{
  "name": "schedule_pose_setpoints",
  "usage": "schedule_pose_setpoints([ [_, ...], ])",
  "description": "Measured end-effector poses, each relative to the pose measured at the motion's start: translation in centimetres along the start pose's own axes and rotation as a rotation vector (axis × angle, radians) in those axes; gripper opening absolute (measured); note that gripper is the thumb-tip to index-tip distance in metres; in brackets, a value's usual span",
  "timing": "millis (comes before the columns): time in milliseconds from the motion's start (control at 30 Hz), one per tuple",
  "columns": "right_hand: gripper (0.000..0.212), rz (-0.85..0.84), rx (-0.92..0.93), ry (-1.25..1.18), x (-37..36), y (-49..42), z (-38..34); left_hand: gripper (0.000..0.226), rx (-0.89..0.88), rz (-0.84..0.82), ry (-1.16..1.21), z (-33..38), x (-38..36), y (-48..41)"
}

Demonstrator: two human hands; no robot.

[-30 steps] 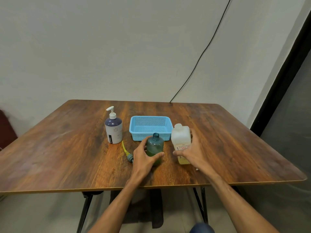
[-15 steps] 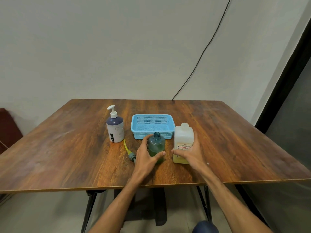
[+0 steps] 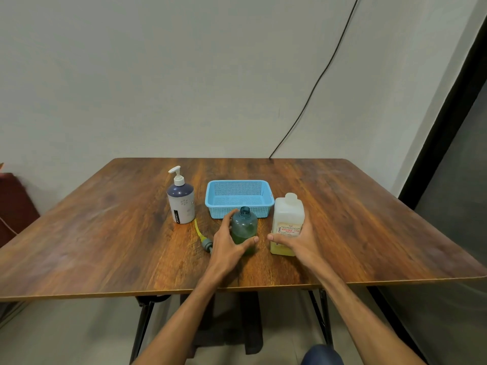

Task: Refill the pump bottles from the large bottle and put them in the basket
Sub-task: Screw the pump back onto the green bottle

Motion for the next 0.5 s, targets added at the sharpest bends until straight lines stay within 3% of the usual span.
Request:
schedule_pose_setpoints([
  [100, 0.117, 0.044, 0.002, -0.03, 0.4, 0.8, -0.2, 0.103, -0.005, 0.001, 0.007, 0.2, 0.6, 0.0],
  [200, 0.115, 0.19, 0.013, -0.059, 1.4, 2.5, -0.4, 0.102, -0.026, 0.002, 0.041, 0.9, 1.9, 0.3],
  [267, 0.098, 0.394, 0.067, -0.002, 2.5, 4.4, -0.9, 0.095, -0.049, 0.01, 0.059, 1.3, 3.0, 0.8],
  [367, 0.057, 0.665, 0.225, 0.033, 3.1, 8.6, -2.5, 0.073, -0.092, 0.045, 0.051, 1.3, 5.0, 1.8],
  [433, 0.034, 0.679, 0.333, 0.0, 1.9, 10.7, -3.5, 0.051, -0.126, 0.065, 0.0, 1.2, 6.3, 2.5],
  [500, 0.021, 0.585, 0.427, 0.041, -0.4, 11.6, -4.1, 0.038, -0.156, 0.06, -0.09, 0.9, 7.4, 3.0],
])
Point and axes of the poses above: each hand's wrist, its own y-axis away from the middle knuckle, its own x-axis out of the back of the hand, z = x × y, the point moved 9 cm from there along -y, towards the middle knuckle, and after that the axes turned 8 degrees about -x, right-handed, at the moved point
